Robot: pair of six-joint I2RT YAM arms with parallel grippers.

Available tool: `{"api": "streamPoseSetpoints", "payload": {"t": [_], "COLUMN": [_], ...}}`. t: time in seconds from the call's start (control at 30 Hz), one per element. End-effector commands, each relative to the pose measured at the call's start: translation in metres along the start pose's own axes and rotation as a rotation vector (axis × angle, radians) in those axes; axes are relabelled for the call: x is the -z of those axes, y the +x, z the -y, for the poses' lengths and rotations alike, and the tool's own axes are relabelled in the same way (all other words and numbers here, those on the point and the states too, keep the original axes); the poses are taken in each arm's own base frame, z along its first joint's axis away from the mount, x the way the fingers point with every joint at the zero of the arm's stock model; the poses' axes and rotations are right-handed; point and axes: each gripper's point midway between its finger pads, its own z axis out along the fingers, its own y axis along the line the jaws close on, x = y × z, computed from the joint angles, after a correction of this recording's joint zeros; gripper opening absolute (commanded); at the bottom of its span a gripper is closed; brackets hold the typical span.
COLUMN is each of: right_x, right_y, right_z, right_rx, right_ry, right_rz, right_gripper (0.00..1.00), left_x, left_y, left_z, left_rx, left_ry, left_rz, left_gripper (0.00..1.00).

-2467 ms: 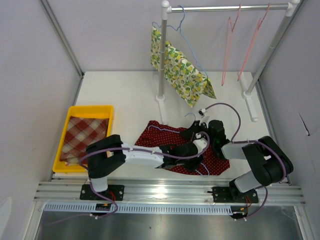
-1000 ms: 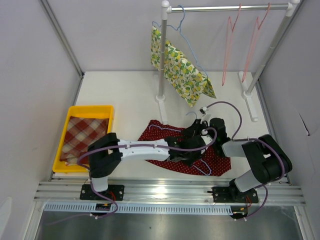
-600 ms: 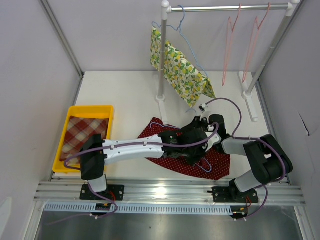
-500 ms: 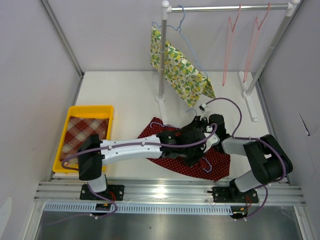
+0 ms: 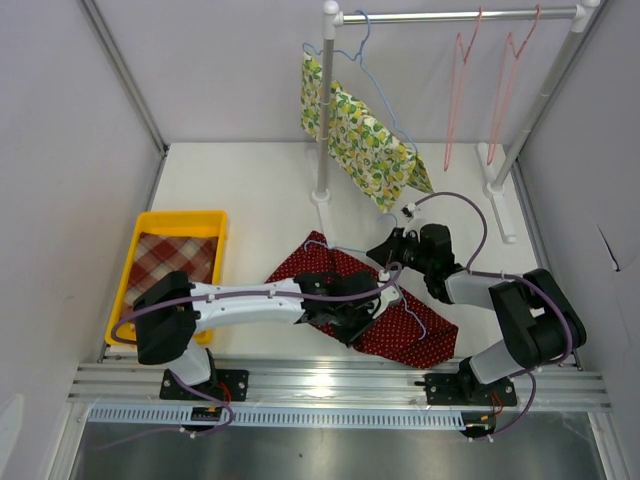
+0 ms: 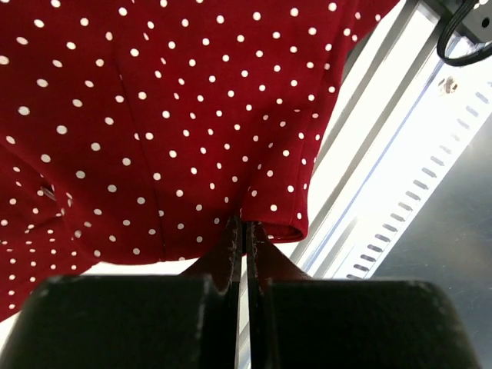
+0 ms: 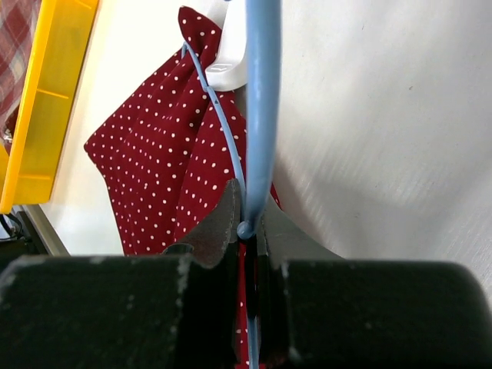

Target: Place the skirt on the hanger

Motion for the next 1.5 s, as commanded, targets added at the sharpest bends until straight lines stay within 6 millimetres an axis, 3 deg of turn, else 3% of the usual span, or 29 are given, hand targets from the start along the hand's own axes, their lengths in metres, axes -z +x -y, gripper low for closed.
{"api": "streamPoseSetpoints", "payload": {"t": [0.0,0.17,0.33,0.47,0.5,0.57,0.63,0.73,0.8,1.0,1.1,1.17,1.3,1.47], "right_x": [0.009,0.018,0.036,0.032,0.029,0.020,0.018,0.018,0.020,0.021,0.021,0.020,0.019,0.017], "right_y": [0.001,-0.018,-0.045,-0.052,-0.051,-0.043,-0.036,-0.031,-0.030,-0.027,-0.026,-0.026,-0.027,-0.028], "right_z": [0.052,0.047,0.039,0.036,0.035,0.038,0.040,0.040,0.039,0.040,0.038,0.036,0.031,0.029], "right_rx": [0.042,0.075,0.101,0.100,0.098,0.090,0.086,0.072,0.071,0.074,0.072,0.071,0.069,0.069], "right_ry": [0.246,0.264,0.288,0.269,0.254,0.253,0.252,0.247,0.245,0.248,0.235,0.228,0.203,0.191], "right_rz": [-0.015,0.024,0.110,0.129,0.116,0.079,0.065,0.066,0.067,0.061,0.060,0.063,0.063,0.061], "right_gripper": [0.00,0.00,0.00,0.00,0.00,0.00,0.00,0.00,0.00,0.00,0.00,0.00,0.00,0.00], "left_x": [0.012,0.002,-0.008,-0.011,-0.012,-0.012,-0.009,0.006,0.016,0.060,0.079,0.085,0.082,0.070], "left_y": [-0.027,-0.030,-0.017,-0.016,-0.014,-0.016,-0.020,-0.047,-0.054,-0.078,-0.065,-0.058,-0.041,-0.030], "left_z": [0.015,0.027,0.027,0.031,0.031,0.032,0.032,0.023,0.010,-0.060,-0.124,-0.148,-0.196,-0.222], "left_rx": [0.023,0.017,0.046,0.065,0.072,0.080,0.088,0.111,0.145,0.379,0.629,0.712,0.862,0.939], "left_ry": [0.098,0.170,0.193,0.222,0.224,0.227,0.222,0.170,0.117,-0.104,-0.229,-0.273,-0.355,-0.386], "left_rz": [0.109,0.108,0.080,0.093,0.090,0.107,0.122,0.215,0.271,0.472,0.541,0.581,0.600,0.585], "left_gripper": [0.01,0.04,0.00,0.02,0.09,0.14,0.31,0.48,0.55,0.57,0.53,0.54,0.60,0.62]}}
